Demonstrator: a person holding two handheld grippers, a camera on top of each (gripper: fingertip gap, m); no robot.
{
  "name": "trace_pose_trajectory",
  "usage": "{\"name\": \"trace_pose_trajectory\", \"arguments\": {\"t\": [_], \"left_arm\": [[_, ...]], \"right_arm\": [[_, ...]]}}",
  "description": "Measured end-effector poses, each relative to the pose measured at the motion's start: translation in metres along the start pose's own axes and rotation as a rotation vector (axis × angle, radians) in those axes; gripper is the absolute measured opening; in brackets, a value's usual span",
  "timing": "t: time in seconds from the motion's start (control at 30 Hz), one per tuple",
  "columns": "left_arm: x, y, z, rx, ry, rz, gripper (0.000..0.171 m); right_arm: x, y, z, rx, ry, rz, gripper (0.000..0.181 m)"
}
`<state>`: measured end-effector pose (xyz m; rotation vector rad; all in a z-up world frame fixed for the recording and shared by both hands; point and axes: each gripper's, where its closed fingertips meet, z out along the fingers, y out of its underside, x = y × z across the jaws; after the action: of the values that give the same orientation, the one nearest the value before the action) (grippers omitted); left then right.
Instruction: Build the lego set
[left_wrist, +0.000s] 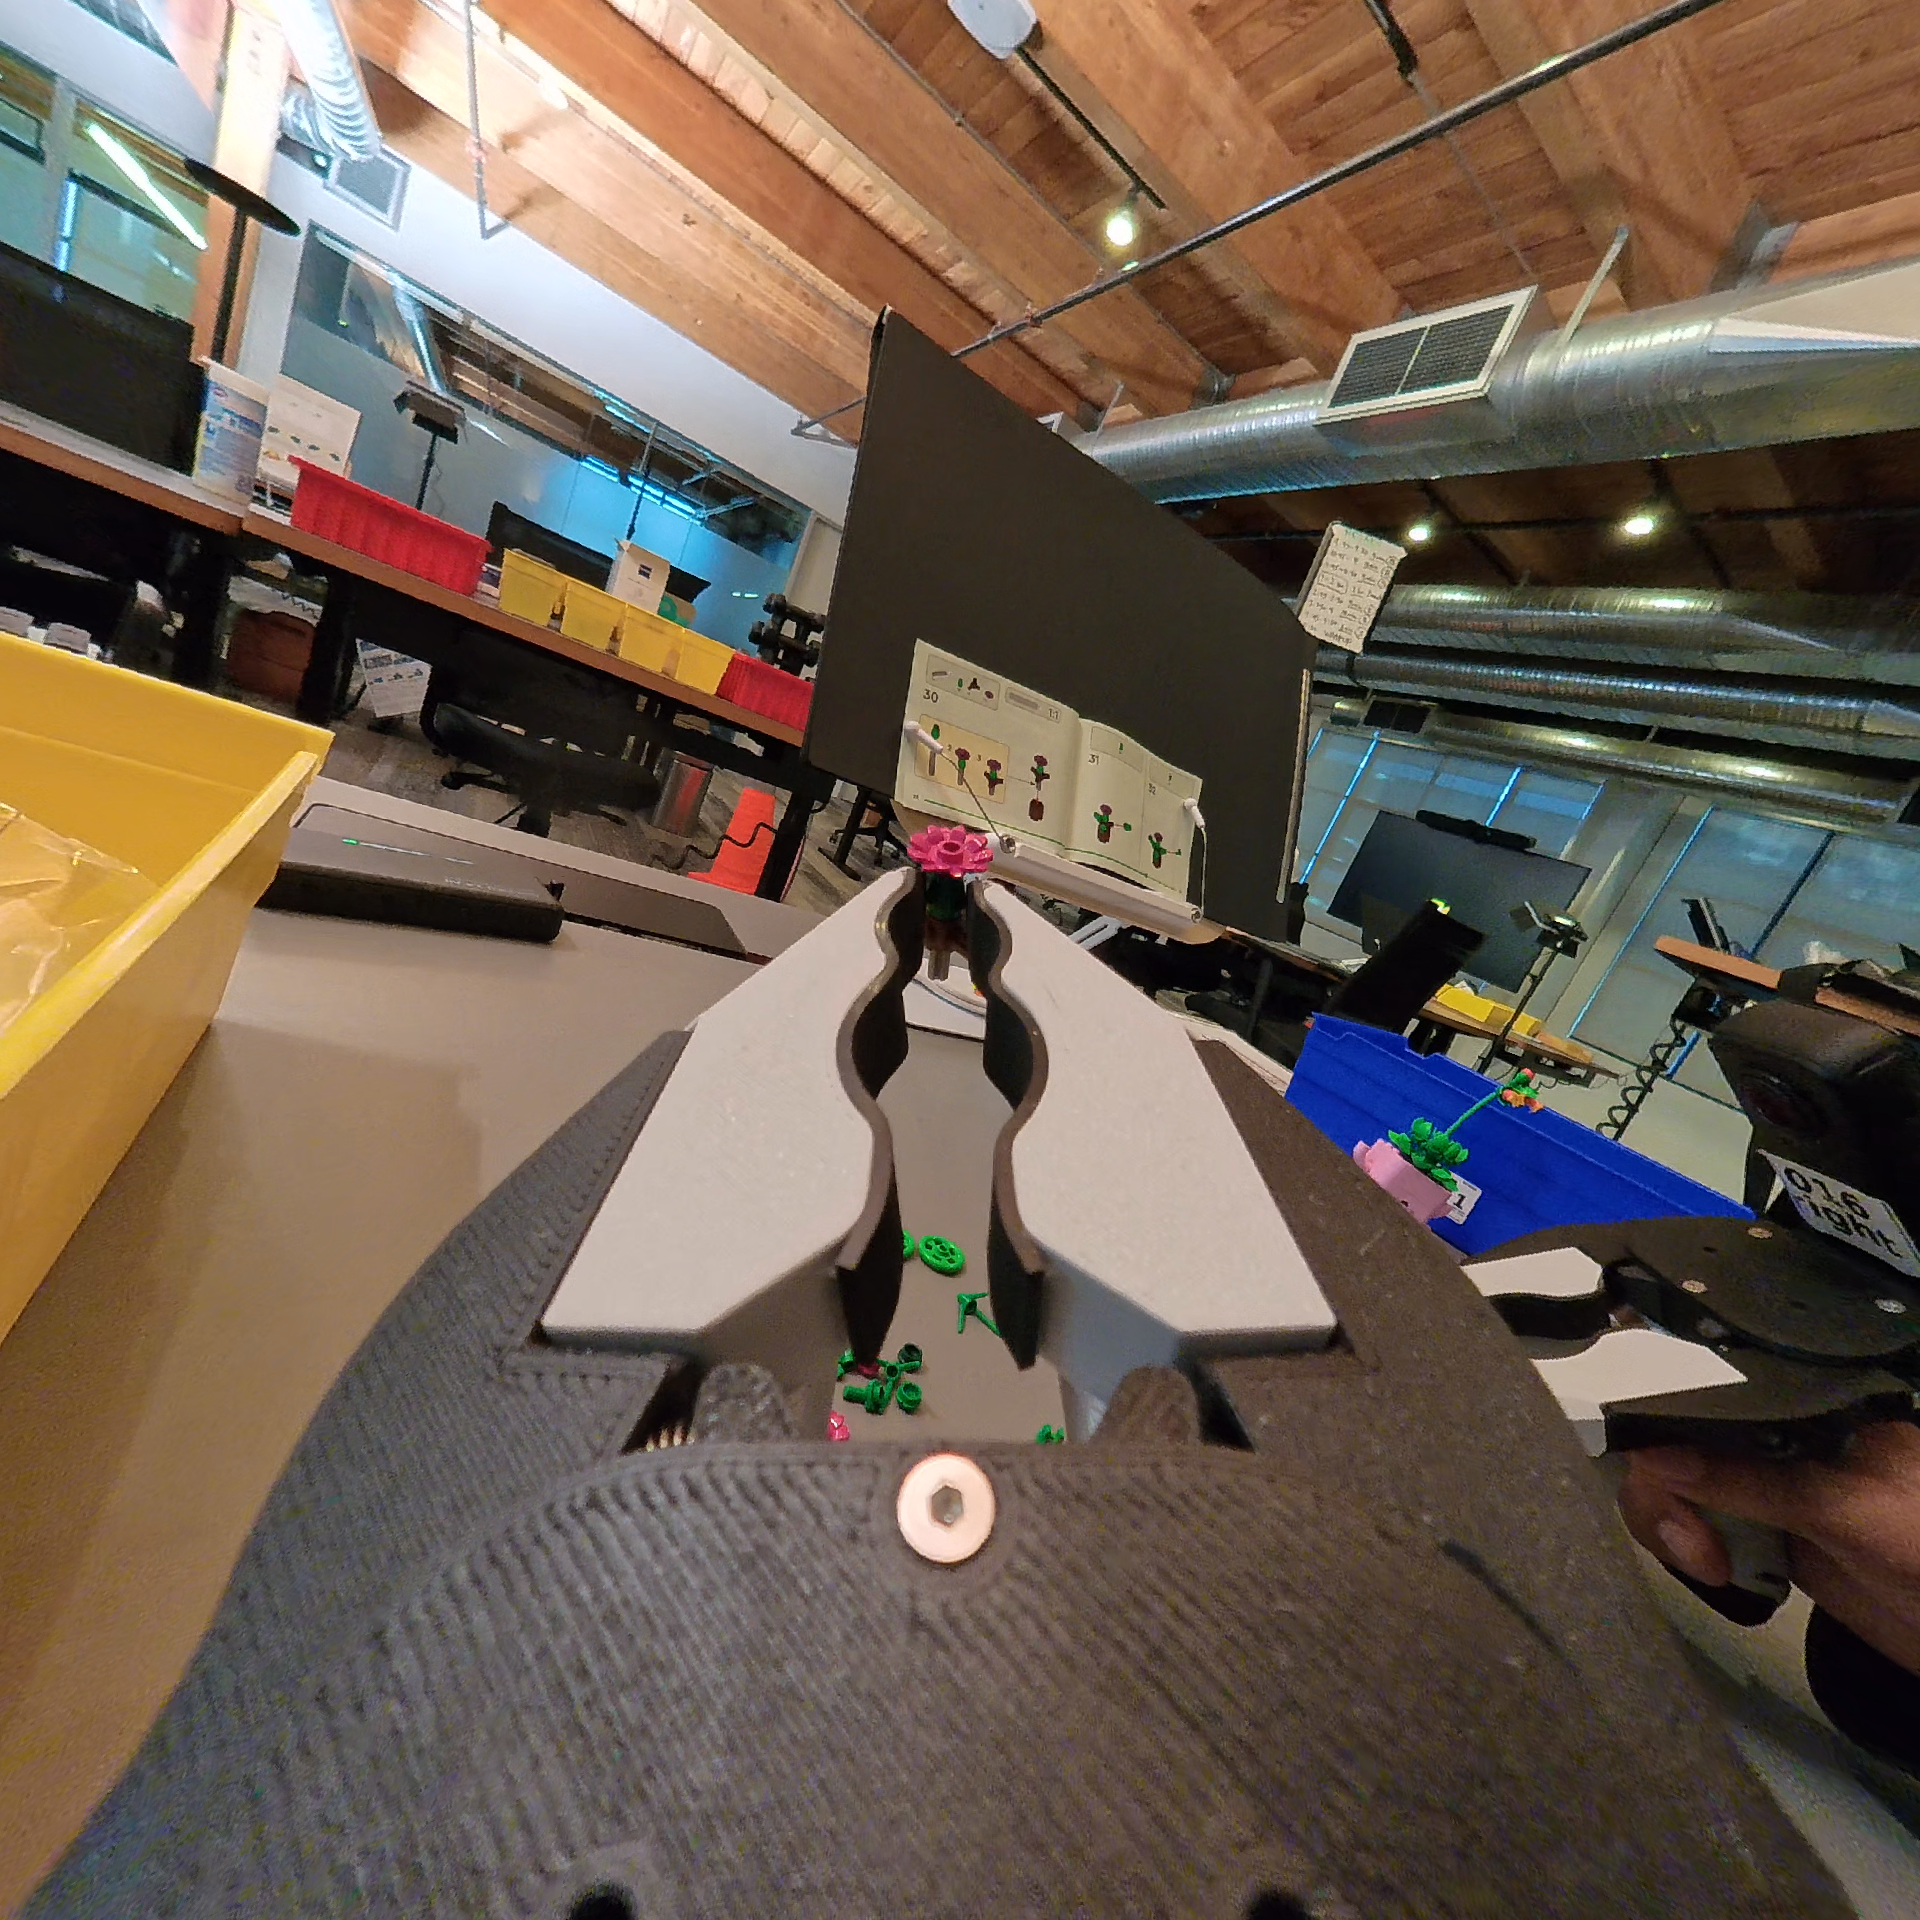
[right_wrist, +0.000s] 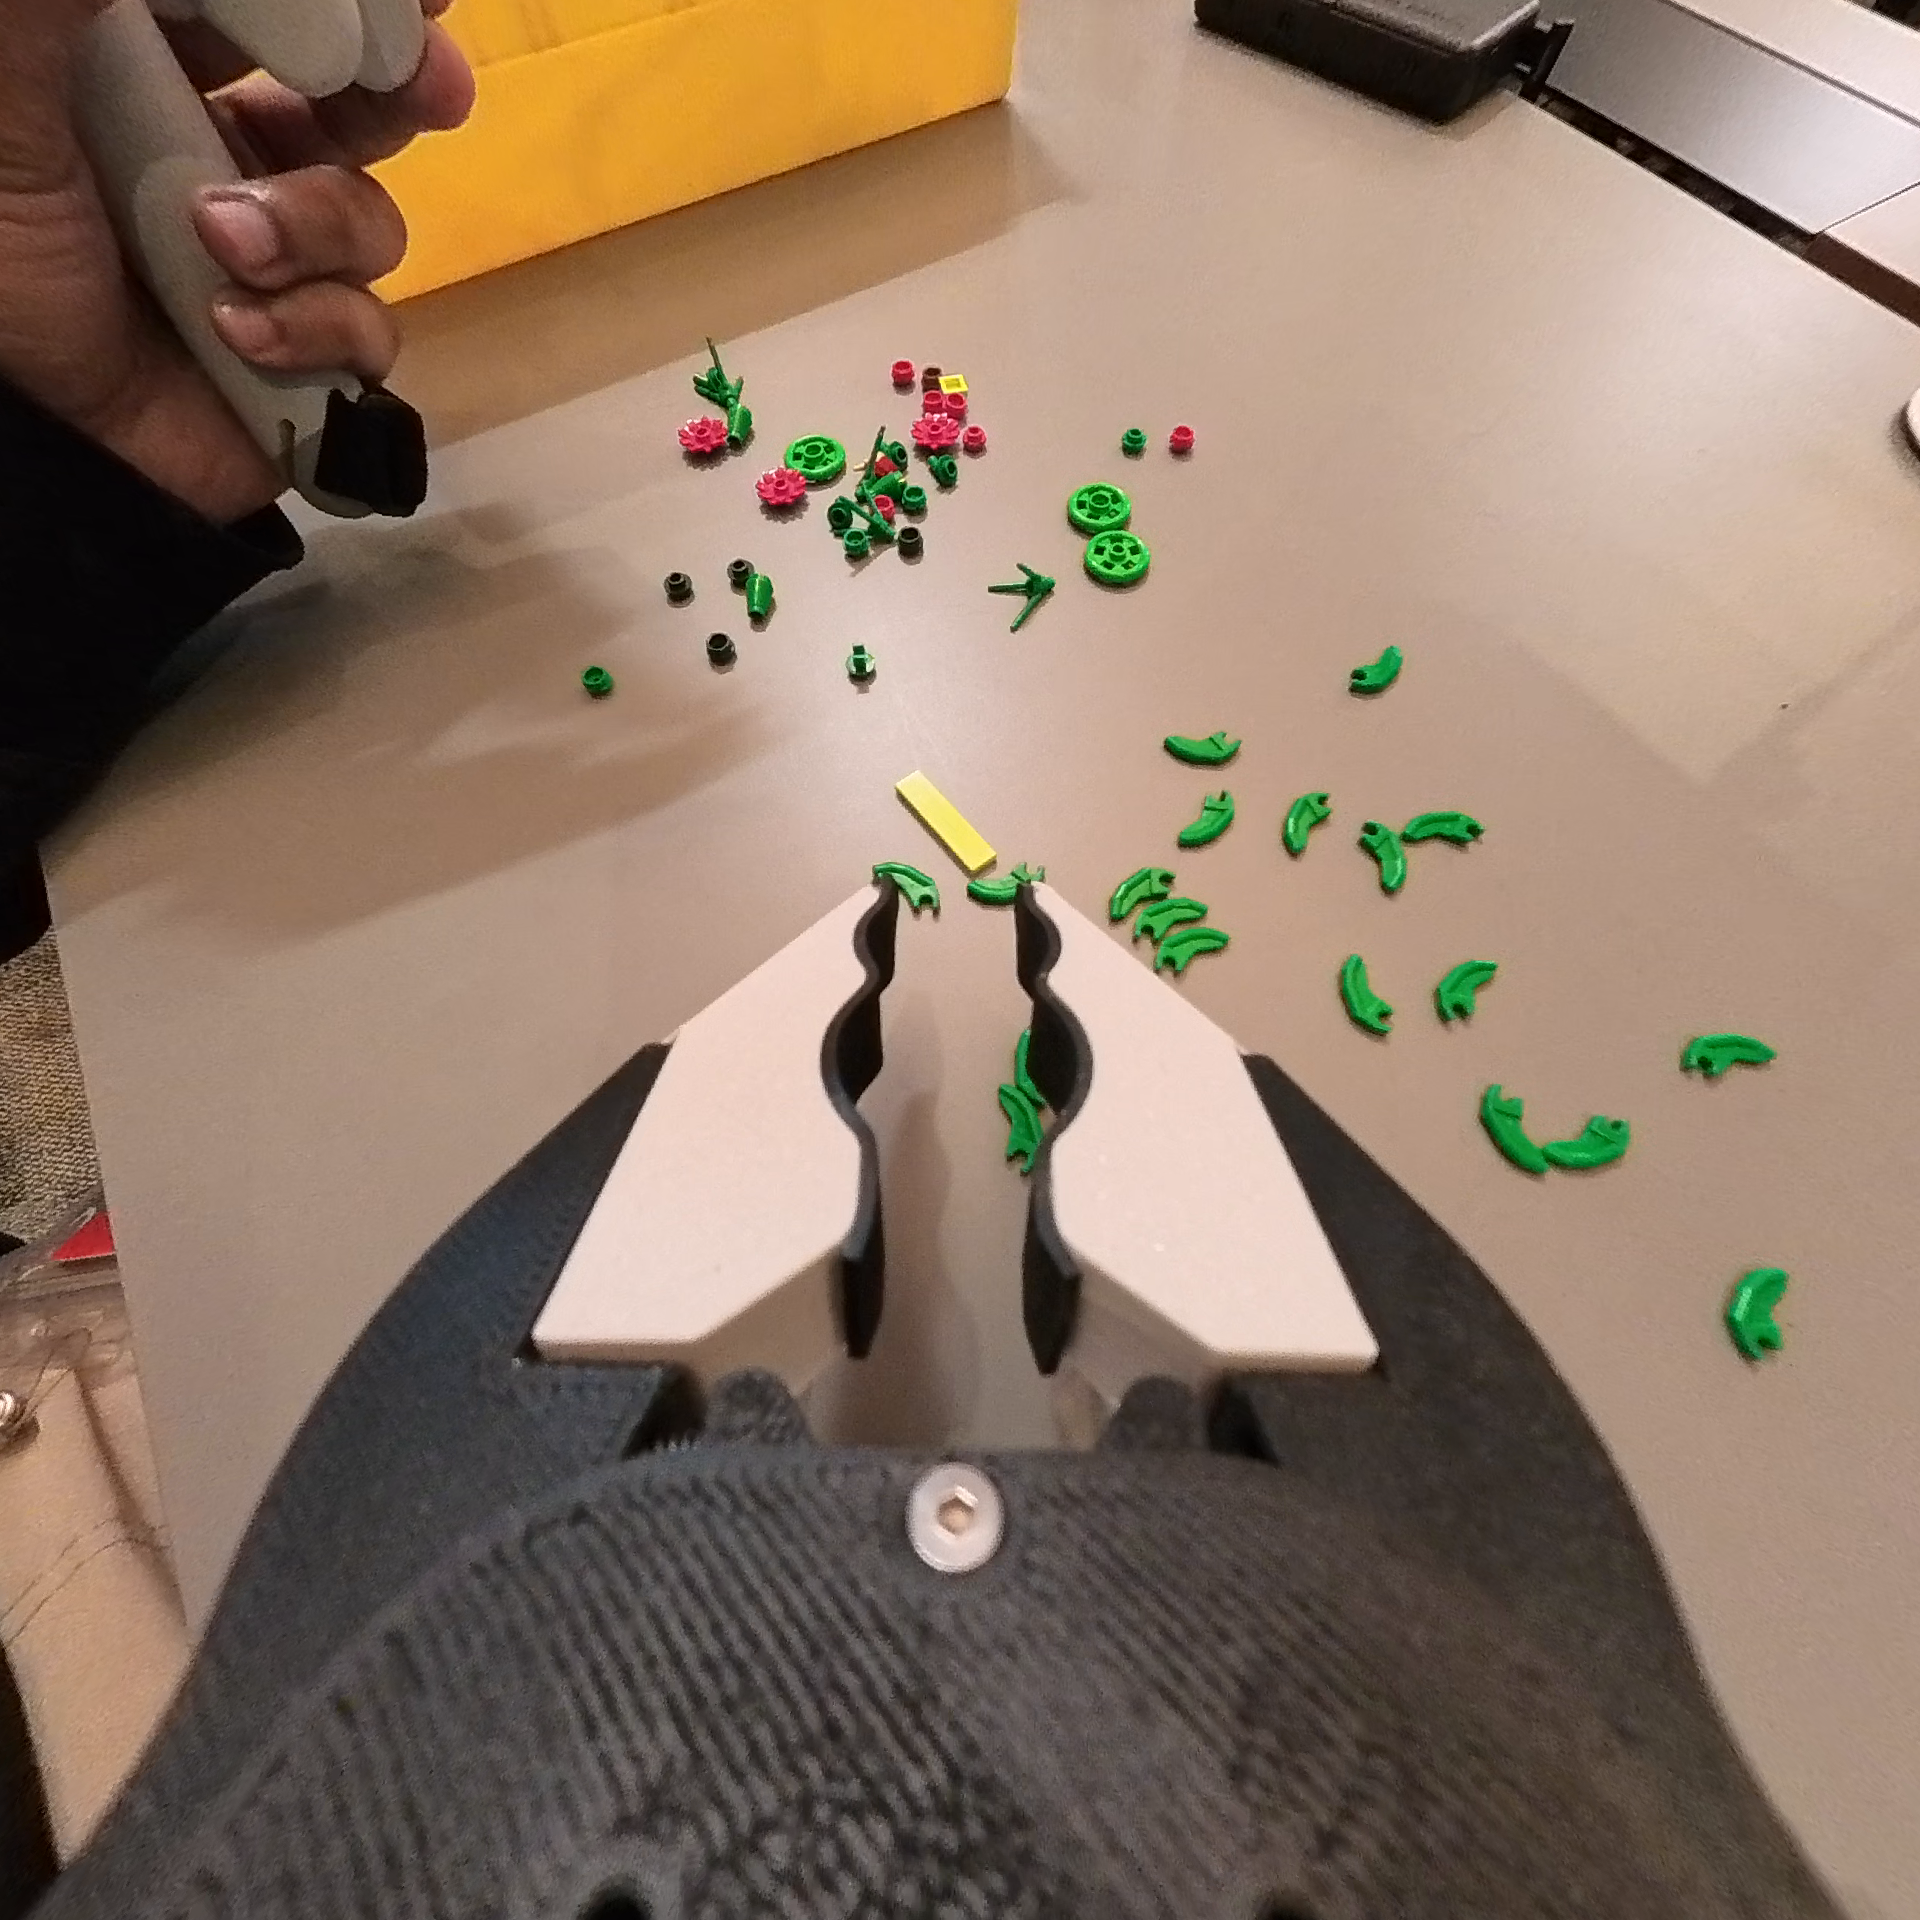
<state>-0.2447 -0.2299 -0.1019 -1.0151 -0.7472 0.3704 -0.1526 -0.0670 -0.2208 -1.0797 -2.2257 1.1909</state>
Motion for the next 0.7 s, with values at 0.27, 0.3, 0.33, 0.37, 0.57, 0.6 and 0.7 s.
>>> {"name": "trace_pose_trajectory", "arguments": {"t": [0.27,0.3,0.33,0.37,0.57,0.6,0.7], "left_arm": [[-0.0003,0.0001,0.0001,0.0,-0.001,0.0,0.004],[-0.0004,0.0001,0.0001,0.0,-0.001,0.0,0.004],[-0.0004,0.0001,0.0001,0.0,-0.002,0.0,0.004],[-0.0003,0.0002,0.0001,0.0,-0.002,0.0,0.004],[-0.0006,-0.0006,-0.0002,0.003,-0.005,0.004,0.004],[-0.0007,-0.001,-0.0004,0.004,-0.007,0.004,0.004],[-0.0011,-0.002,-0.0008,0.008,-0.01,0.009,0.004]], "right_arm": [[-0.0007,0.0002,0.0004,-0.001,-0.002,0.0,0.021],[-0.0007,0.0002,0.0003,-0.001,-0.002,0.0,0.021],[-0.0008,0.0003,0.0004,-0.001,-0.002,-0.001,0.021],[-0.0008,0.0005,0.0004,-0.001,-0.003,-0.001,0.021],[-0.0021,0.0012,0.0022,-0.002,-0.011,0.005,0.021],[-0.0021,0.0009,0.0029,-0.003,-0.011,0.007,0.021],[-0.0029,-0.0054,0.0064,0.005,-0.011,0.011,0.02]]}}
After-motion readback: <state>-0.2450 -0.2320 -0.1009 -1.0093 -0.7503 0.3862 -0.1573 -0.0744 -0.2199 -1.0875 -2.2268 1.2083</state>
